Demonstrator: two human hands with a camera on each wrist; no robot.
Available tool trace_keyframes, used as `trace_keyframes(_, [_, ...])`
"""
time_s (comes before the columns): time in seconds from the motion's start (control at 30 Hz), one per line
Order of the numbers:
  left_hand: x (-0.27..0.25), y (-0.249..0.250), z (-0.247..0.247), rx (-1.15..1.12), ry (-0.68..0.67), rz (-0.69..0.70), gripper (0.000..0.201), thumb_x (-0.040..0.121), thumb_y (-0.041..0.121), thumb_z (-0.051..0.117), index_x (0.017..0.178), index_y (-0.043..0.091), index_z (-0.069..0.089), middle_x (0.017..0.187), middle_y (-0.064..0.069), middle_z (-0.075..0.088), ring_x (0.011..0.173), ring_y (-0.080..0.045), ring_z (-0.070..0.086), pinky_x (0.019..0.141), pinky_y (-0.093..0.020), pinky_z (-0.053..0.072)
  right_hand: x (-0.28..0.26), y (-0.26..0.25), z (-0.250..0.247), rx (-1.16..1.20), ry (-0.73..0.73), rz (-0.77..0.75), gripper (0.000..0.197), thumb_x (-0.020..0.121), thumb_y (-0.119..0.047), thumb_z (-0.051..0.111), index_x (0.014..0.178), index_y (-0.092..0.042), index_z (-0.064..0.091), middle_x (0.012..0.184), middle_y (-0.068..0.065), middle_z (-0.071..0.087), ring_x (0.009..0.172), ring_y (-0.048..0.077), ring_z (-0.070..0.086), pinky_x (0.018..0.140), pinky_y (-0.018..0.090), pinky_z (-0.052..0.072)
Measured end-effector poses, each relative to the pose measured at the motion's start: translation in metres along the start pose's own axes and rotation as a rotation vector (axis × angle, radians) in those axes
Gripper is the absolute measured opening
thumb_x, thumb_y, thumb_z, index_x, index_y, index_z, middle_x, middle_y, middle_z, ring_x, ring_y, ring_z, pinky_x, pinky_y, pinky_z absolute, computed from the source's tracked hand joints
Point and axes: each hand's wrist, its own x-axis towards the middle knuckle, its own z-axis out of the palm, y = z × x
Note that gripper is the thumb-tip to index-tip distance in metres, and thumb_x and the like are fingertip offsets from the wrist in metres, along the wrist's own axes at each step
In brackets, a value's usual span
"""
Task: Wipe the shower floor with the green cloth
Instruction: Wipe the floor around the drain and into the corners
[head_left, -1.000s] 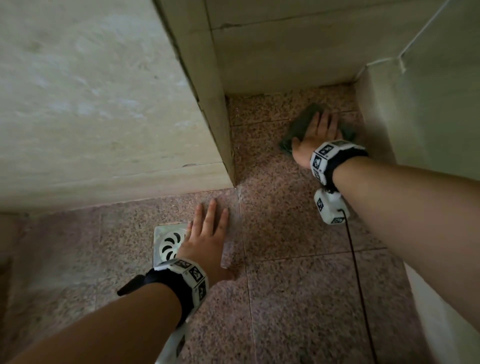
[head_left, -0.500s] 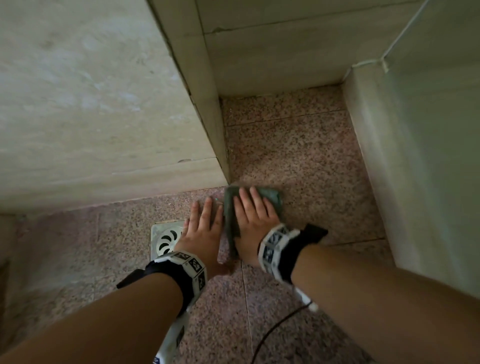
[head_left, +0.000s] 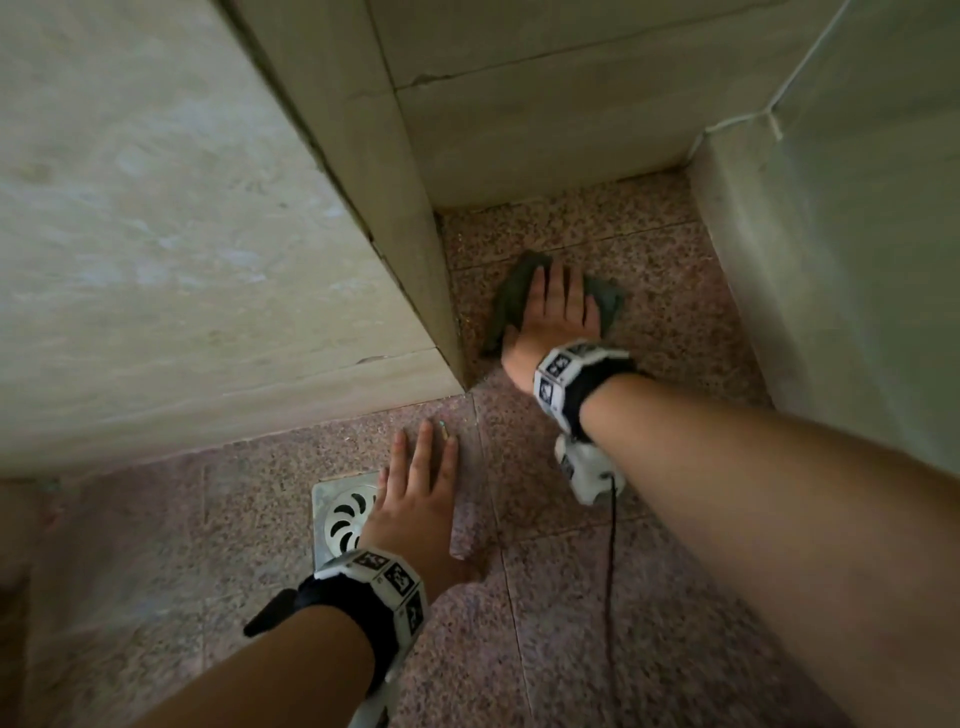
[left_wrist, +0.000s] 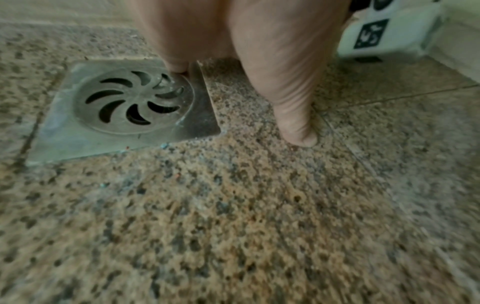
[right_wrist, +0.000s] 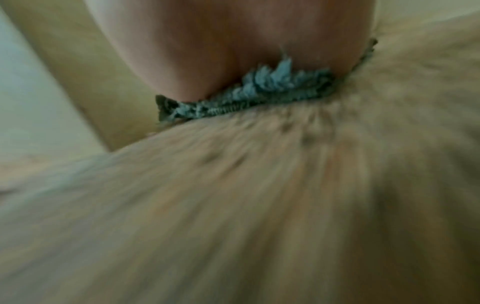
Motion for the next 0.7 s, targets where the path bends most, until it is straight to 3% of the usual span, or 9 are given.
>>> trace_keyframes(0.2, [0.001, 0.001, 0.0, -0.012, -0.018, 0.006, 0.141, 0.069, 0.075, 0.067, 0.138, 0.017, -0.042, 0.145, -0.007, -0.05, 0.136, -0.037, -0.041, 0.12, -0.049, -0.007, 0.076, -0.006, -0.017, -0.127, -0.017, -0.254, 0.077, 0.097, -0.049, 0.034, 0.156, -0.013, -0.001, 0.164, 0.007, -0.004, 0.15, 0.028, 0.0, 0.119, 0.044, 0.008])
trace_keyframes(0.3, [0.001, -0.001, 0.001, -0.018, -0.009, 0.008, 0.14, 0.069, 0.076, 0.066, 0.139, 0.019, -0.041, 0.146, -0.006, -0.049, 0.135, -0.036, -0.043, 0.12, -0.049, -0.009, 0.095, -0.013, -0.018, -0.183, -0.082, -0.306, 0.078, 0.097, -0.052, 0.029, 0.156, -0.013, -0.005, 0.164, 0.008, -0.008, 0.15, 0.031, -0.002, 0.119, 0.046, 0.007])
trace_keyframes(0.43, [0.001, -0.002, 0.001, -0.019, -0.004, 0.013, 0.142, 0.068, 0.076, 0.067, 0.131, 0.02, -0.048, 0.148, -0.007, -0.048, 0.137, -0.036, -0.04, 0.12, -0.049, -0.008, 0.096, -0.013, -0.023, -0.213, -0.147, -0.308, 0.078, 0.097, -0.052, 0.028, 0.155, -0.014, -0.008, 0.163, 0.008, -0.013, 0.149, 0.032, -0.006, 0.119, 0.047, 0.004])
trace_keyframes(0.53, [0.001, -0.002, 0.002, -0.023, 0.002, 0.0, 0.144, 0.067, 0.077, 0.067, 0.125, 0.021, -0.053, 0.147, -0.007, -0.049, 0.137, -0.036, -0.04, 0.12, -0.049, -0.008, 0.093, -0.025, -0.024, -0.239, -0.165, -0.407, 0.076, 0.097, -0.048, 0.03, 0.155, -0.017, -0.009, 0.163, 0.005, -0.016, 0.149, 0.03, -0.011, 0.119, 0.046, 0.001])
trace_keyframes(0.7, [0.001, 0.0, 0.001, -0.021, -0.013, 0.003, 0.142, 0.068, 0.075, 0.068, 0.132, 0.02, -0.047, 0.148, -0.008, -0.047, 0.137, -0.036, -0.04, 0.118, -0.048, -0.011, 0.075, -0.037, -0.019, -0.229, -0.186, -0.475, 0.078, 0.094, -0.04, 0.035, 0.156, -0.017, -0.007, 0.163, 0.004, -0.015, 0.149, 0.028, -0.014, 0.119, 0.046, -0.001])
